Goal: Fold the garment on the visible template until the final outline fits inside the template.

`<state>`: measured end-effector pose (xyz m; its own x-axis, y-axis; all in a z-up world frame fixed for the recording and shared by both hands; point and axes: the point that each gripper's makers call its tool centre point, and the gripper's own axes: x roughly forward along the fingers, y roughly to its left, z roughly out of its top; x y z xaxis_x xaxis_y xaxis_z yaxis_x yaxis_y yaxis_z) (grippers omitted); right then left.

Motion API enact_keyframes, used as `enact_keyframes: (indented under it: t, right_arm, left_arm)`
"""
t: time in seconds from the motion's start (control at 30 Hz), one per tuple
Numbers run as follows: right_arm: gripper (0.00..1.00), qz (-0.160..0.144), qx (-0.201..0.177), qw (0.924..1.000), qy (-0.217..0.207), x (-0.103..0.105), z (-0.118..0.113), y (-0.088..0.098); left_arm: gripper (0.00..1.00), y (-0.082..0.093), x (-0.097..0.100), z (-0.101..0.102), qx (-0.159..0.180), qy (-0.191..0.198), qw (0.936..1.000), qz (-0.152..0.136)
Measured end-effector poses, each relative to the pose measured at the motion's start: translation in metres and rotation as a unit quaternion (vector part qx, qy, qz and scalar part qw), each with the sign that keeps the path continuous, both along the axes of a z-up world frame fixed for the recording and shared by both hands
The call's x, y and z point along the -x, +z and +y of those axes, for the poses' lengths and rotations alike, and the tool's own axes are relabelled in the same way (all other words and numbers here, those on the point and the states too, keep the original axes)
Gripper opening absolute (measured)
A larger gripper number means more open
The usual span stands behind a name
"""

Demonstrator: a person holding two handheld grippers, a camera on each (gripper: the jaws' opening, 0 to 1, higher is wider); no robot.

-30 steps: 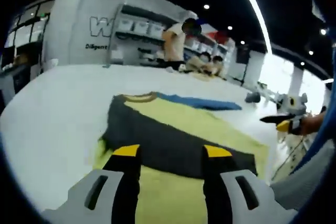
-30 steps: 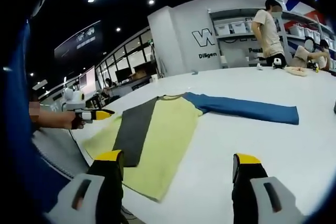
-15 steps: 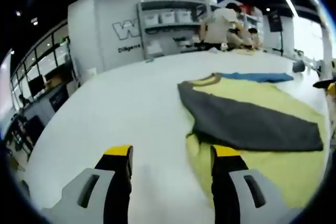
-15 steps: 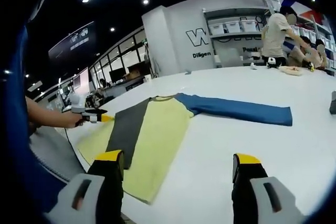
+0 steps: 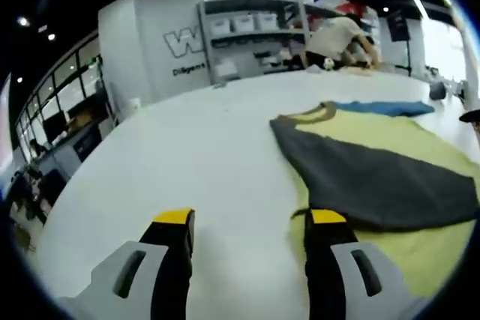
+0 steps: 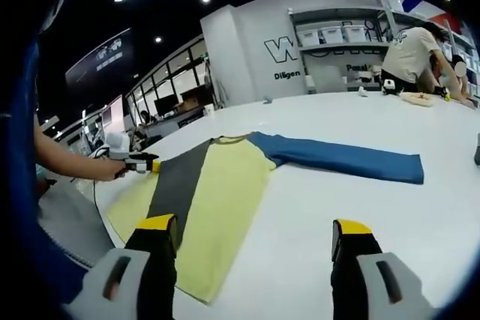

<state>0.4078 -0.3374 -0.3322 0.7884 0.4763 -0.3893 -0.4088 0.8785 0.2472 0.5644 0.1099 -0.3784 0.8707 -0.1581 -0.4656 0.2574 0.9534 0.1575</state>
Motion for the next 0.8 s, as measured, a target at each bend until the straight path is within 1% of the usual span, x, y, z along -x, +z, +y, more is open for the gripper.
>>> enact_keyframes:
  t: [0.07,0.1,0.13,0.17,0.3,0.4,0.5,0.57,0.7,0.8]
  right_arm:
    - [0.85,0.001,0.001,1.0000,0.000,0.000,0.000,-0.002]
    - [0.85,0.002,0.001,1.0000,0.000,-0.001,-0.001,-0.002]
    - [0.85,0.003,0.000,1.0000,0.000,-0.001,-0.001,-0.004]
    - [0.85,0.004,0.000,1.0000,0.000,0.000,0.000,-0.004]
    - [0.85,0.005,-0.002,1.0000,0.000,0.000,0.003,-0.004]
    - [0.85,0.002,-0.003,1.0000,0.000,-0.001,0.004,-0.002]
    - [0.85,-0.002,-0.003,1.0000,0.001,-0.001,0.005,0.001]
    - [0.84,-0.004,-0.001,1.0000,0.000,-0.001,0.004,0.003]
    - [0.84,-0.012,-0.003,0.9999,-0.004,0.001,0.003,0.008]
    - [0.84,-0.017,-0.004,0.9998,-0.006,0.005,0.002,0.010]
  left_arm:
    - [0.60,-0.002,0.001,0.004,0.006,0.006,1.0000,0.004]
    - [0.61,-0.003,0.002,0.005,0.015,0.011,0.9998,0.006]
    - [0.62,-0.003,0.001,0.010,0.016,0.015,0.9997,0.006]
    - [0.63,-0.004,0.001,0.012,0.016,0.015,0.9997,0.006]
    - [0.60,-0.004,0.002,0.007,0.017,0.006,0.9998,0.008]
    - [0.59,-0.005,0.003,0.008,0.016,0.007,0.9998,0.009]
    - [0.53,-0.006,0.008,0.003,0.031,0.002,0.9994,0.017]
    - [0.51,-0.006,0.010,0.001,0.028,-0.003,0.9995,0.017]
    - [0.55,-0.007,0.014,0.010,0.025,0.005,0.9994,0.023]
    - [0.59,-0.007,0.021,0.021,0.023,0.024,0.9990,0.029]
